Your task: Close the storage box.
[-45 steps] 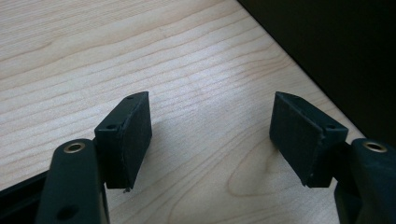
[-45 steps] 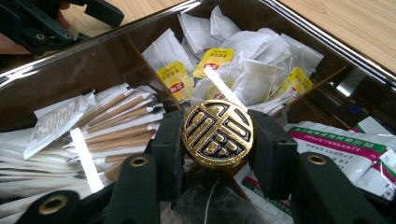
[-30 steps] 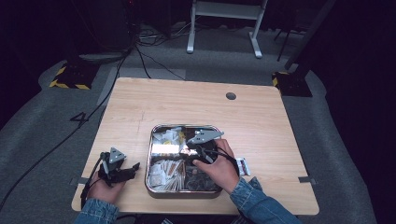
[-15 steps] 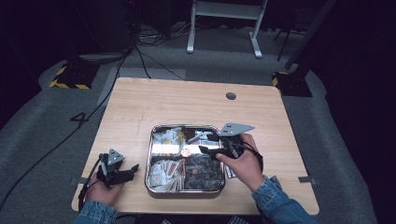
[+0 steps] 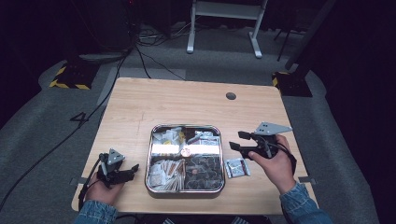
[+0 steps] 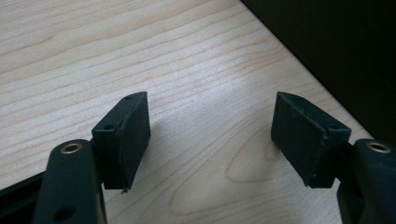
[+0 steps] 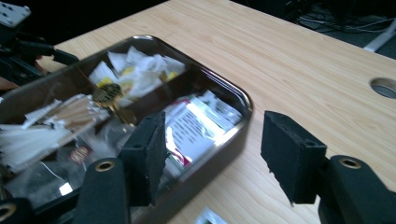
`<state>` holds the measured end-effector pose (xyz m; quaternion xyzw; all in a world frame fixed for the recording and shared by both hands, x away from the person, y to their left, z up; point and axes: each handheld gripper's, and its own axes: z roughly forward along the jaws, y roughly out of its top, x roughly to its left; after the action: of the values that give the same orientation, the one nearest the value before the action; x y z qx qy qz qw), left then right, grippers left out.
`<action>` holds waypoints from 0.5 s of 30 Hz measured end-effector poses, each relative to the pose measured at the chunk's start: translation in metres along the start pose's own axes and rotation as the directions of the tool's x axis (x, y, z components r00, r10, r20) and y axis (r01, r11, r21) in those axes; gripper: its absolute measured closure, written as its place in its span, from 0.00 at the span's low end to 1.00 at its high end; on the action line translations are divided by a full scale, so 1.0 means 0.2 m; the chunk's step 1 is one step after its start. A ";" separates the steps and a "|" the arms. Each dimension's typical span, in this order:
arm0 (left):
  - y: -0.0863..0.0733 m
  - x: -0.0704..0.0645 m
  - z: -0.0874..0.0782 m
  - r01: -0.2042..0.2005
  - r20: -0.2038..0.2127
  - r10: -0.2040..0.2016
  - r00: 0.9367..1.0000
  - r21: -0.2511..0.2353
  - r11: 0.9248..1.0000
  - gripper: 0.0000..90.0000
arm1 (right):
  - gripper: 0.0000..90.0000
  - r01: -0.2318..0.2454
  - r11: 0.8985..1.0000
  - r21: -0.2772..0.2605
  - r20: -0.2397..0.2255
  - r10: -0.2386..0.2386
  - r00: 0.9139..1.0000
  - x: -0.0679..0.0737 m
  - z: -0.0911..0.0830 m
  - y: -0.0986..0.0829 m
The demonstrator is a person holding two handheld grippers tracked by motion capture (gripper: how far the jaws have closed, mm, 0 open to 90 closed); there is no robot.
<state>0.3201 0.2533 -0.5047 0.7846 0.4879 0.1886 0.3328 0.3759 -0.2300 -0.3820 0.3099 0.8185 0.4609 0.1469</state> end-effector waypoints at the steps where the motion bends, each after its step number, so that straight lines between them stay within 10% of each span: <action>1: 0.00 0.00 0.00 -0.002 0.000 0.002 1.000 0.000 1.000 0.32 | 0.46 0.002 1.000 0.005 0.001 -0.002 1.000 -0.01 -0.01 -0.01; 6: 0.00 0.00 0.00 -0.004 0.006 0.004 1.000 0.001 1.000 0.31 | 0.46 0.010 1.000 0.009 0.026 -0.010 1.000 -0.08 -0.09 -0.09; 9: 0.00 0.00 0.00 -0.005 0.007 0.005 1.000 0.001 1.000 0.30 | 0.46 -0.060 0.997 -0.057 0.041 0.062 0.997 -0.13 -0.13 -0.17; 15: 0.00 0.00 0.00 -0.005 0.007 0.005 1.000 0.001 1.000 0.30 | 0.46 -0.097 0.995 0.018 0.091 0.095 0.991 -0.22 -0.14 -0.30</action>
<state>0.3200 0.2533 -0.5048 0.7866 0.4851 0.1865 0.3335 0.3719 -0.3008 -0.4201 0.3709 0.8002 0.4441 0.1576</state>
